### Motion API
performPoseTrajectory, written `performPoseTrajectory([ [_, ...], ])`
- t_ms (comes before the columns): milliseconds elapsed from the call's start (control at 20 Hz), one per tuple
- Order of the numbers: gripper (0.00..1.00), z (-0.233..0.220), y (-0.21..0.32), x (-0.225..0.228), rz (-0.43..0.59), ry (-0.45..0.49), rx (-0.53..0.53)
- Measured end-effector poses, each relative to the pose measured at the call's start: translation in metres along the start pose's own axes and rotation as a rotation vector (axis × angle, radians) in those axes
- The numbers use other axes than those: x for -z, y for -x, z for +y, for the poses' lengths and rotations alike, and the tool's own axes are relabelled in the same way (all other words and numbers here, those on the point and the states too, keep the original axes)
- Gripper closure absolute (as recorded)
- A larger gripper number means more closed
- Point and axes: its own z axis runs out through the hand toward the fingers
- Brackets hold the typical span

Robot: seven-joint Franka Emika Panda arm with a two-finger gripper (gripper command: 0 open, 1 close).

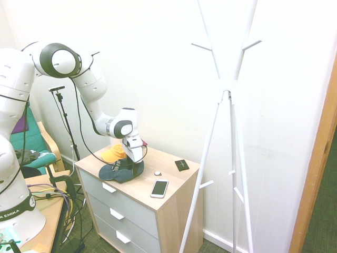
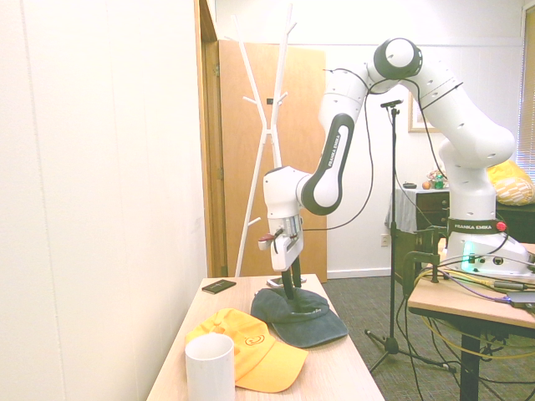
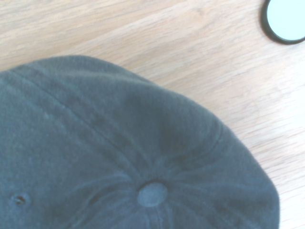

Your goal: Hang the cap

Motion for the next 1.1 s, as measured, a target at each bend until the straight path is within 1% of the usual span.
performPoseTrajectory([
  [850,1.00,0.005,-0.014,0.000,-0.008,-0.005,-0.013],
  [1000,1.00,0.001,-0.016,0.012,-0.006,0.012,0.038],
  [1100,1.00,-0.006,-0.018,0.038,0.010,0.031,0.087],
])
